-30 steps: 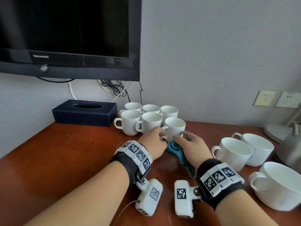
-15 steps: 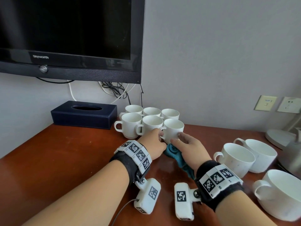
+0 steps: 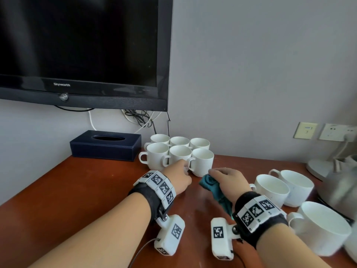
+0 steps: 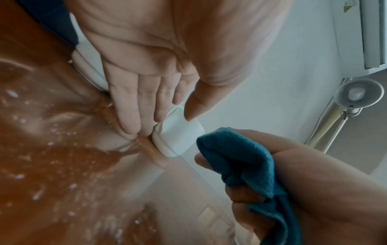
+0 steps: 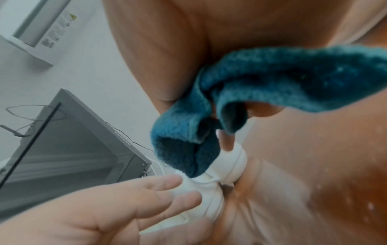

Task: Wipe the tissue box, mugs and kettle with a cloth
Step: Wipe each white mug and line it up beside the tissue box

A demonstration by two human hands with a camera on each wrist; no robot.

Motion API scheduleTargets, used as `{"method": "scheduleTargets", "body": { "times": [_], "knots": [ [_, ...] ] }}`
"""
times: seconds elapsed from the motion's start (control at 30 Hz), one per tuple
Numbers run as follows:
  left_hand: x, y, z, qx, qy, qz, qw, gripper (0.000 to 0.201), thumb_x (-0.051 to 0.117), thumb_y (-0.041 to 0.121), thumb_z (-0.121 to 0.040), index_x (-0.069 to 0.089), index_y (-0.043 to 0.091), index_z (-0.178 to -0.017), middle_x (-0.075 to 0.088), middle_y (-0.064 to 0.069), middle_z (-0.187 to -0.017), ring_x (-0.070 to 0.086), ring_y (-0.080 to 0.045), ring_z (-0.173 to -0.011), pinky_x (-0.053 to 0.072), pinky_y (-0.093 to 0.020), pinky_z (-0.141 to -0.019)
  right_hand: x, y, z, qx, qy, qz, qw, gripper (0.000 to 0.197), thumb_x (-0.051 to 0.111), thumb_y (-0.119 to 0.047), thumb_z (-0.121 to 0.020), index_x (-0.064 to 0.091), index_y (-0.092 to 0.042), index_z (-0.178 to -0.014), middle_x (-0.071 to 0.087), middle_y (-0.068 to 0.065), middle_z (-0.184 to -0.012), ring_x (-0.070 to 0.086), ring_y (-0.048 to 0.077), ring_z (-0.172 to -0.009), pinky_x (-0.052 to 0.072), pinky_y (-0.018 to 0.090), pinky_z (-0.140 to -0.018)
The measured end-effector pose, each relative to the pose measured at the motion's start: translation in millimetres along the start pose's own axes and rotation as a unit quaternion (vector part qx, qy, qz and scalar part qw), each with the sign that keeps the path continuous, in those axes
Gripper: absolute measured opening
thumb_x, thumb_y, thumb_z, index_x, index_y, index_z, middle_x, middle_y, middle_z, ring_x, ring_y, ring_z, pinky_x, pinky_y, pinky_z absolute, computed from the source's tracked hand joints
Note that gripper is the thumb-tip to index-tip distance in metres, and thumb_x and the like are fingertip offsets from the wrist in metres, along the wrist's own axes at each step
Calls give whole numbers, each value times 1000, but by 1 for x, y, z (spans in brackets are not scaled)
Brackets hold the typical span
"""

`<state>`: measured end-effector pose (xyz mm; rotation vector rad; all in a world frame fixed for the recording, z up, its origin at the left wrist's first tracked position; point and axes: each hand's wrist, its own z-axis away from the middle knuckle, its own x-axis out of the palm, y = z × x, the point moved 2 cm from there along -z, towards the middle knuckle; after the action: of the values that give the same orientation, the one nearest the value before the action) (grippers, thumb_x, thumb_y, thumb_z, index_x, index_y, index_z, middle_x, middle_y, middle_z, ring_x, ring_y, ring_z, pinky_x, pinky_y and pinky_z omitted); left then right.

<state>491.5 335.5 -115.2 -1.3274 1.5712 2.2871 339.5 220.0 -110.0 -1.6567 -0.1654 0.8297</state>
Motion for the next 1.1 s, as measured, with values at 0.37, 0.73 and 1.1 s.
{"method": "scheduleTargets", "body": {
  "times": [0.37, 0.73, 1.1],
  "knots": [
    [37, 75, 54, 66, 9, -14, 998, 49, 62, 15, -93, 56, 18, -141, 68, -7, -128, 69, -28, -113, 57, -44, -99, -118, -54, 69, -37, 91, 32, 995, 41, 64, -46, -96, 75, -9, -83, 72, 14, -73, 69, 32, -65, 63, 50, -70],
    [92, 122, 70, 76, -43, -27, 996, 95, 68, 49, -74, 35, 26, -159, 46, -1, -158, 65, -27, -120, 56, -45, -101, -190, -23, 110, 72, 70, -274, 956, 19, 51, 1, -93, 57, 2, -111, 56, 23, -105, 56, 35, -81, 55, 46, -69],
    [115, 135, 45, 55, -7, -123, 991, 65, 66, 33, -92, 44, 18, -151, 61, -8, -138, 63, -28, -120, 49, -31, -90, -214, -8, 118, 22, 47, -282, 958, 20, 61, 9, -96, 62, 6, -116, 69, 24, -94, 70, 29, -70, 62, 37, -58]
  ]
}}
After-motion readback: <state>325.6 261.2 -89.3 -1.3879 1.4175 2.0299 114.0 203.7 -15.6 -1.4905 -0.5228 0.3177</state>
